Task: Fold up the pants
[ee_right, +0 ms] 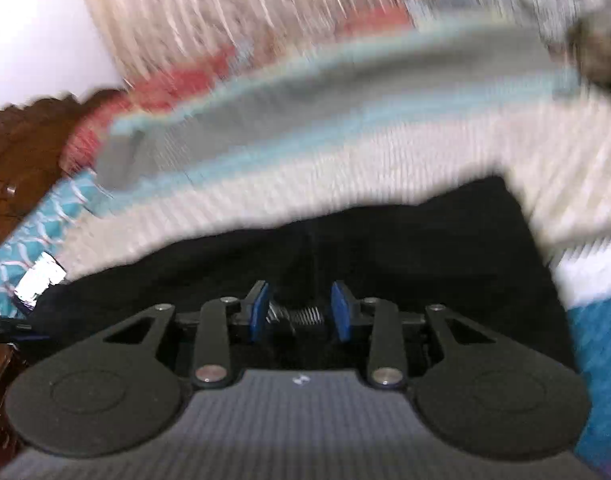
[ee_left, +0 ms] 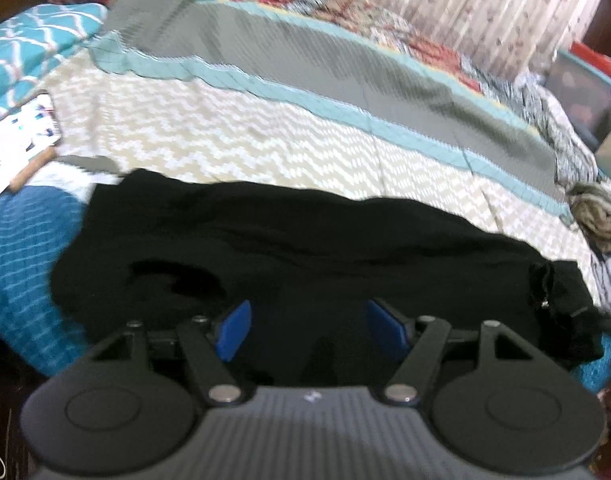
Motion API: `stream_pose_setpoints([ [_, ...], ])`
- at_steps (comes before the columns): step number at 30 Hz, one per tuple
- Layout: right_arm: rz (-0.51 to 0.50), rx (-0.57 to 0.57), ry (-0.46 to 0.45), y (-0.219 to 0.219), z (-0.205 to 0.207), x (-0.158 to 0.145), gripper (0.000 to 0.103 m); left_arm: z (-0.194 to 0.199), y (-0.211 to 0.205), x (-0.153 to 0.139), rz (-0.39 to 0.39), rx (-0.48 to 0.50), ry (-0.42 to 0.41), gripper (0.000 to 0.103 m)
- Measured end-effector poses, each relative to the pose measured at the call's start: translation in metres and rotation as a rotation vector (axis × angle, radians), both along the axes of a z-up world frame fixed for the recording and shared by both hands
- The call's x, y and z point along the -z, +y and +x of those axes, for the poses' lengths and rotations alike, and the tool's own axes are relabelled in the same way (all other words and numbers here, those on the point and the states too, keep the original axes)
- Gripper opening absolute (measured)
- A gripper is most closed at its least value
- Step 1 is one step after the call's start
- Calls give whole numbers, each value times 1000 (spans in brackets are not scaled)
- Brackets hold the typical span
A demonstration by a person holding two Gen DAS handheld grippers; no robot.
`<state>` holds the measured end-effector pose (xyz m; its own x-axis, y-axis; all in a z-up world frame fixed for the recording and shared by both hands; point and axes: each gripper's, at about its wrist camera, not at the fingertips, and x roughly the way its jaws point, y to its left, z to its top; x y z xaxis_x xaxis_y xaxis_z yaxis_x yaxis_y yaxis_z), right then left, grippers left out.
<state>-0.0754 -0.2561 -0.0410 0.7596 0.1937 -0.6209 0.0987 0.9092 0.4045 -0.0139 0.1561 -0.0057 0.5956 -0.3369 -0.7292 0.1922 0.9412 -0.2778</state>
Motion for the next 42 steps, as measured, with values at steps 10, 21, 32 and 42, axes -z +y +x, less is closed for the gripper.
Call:
stream_pose_setpoints([
  [10, -123, 17, -45, 37, -5, -26, 33, -18, 120, 7, -152, -337, 33, 95],
  [21, 11, -343, 66, 160, 64, -12, 25, 21, 134, 75, -492, -415, 142, 95],
  [32, 387, -370, 442, 259, 177, 55, 11, 9, 87, 30, -297, -260, -16, 37],
  [42, 572, -200, 309, 138, 118, 31, 17, -11, -82, -9, 83, 248, -268, 39],
])
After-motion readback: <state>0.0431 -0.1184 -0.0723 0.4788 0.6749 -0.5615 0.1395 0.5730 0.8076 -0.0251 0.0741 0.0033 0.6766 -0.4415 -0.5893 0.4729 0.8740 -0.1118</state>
